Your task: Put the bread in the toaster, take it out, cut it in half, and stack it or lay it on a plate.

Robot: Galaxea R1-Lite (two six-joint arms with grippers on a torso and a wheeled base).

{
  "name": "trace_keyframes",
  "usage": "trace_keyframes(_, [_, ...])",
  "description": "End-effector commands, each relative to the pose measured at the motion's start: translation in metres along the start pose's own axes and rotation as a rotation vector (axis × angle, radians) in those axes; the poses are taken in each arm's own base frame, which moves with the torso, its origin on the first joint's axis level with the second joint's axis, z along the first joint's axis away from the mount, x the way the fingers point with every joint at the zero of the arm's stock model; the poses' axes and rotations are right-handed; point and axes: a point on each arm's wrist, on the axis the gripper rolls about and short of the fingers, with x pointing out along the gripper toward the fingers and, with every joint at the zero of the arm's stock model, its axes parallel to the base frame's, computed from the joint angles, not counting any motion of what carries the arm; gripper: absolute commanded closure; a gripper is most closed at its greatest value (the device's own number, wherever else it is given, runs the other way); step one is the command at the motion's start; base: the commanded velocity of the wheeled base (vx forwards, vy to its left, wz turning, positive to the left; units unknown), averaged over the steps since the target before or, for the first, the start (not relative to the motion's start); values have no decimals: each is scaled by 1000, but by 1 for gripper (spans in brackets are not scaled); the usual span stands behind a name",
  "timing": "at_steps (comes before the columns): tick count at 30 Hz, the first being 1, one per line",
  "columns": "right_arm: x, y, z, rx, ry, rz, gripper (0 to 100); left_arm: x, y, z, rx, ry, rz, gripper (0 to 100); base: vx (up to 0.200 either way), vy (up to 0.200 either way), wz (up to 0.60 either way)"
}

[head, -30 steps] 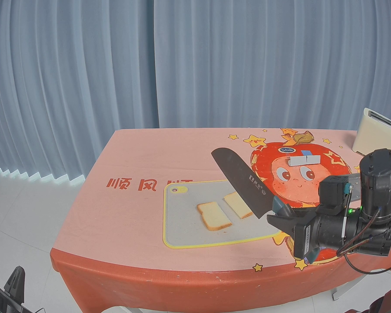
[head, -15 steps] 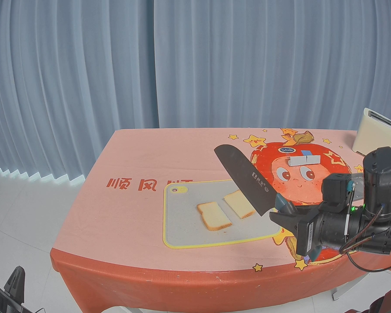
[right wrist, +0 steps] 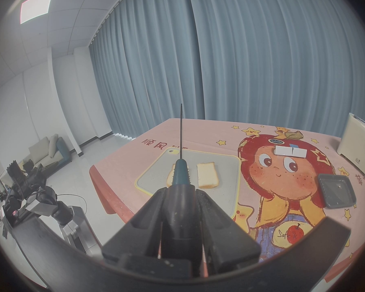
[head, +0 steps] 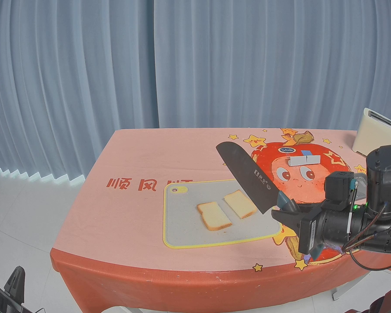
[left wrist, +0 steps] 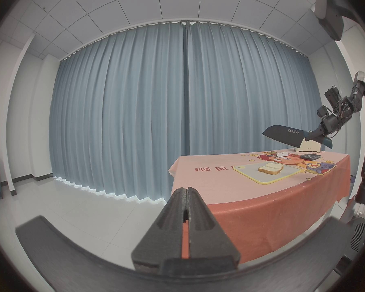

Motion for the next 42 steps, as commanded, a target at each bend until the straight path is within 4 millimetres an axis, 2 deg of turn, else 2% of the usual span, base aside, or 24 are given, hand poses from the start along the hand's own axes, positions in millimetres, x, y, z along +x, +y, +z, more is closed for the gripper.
trace_keyframes(1, [0, 0, 0, 1, -2, 0, 100, 0, 0, -5, 0, 2, 0, 100, 0, 0, 0])
trace_keyframes(21, [-3, -10, 5, 24, -24, -35, 100, 0, 0, -5, 0, 2, 0, 100, 0, 0, 0])
trace_keyframes(33, [-21, -17, 8, 45, -72, -41, 100, 0, 0, -5, 0, 2, 0, 100, 0, 0, 0])
trace_keyframes(42, [-23, -26, 5, 59, -71, -77, 100, 0, 0, -5, 0, 2, 0, 100, 0, 0, 0])
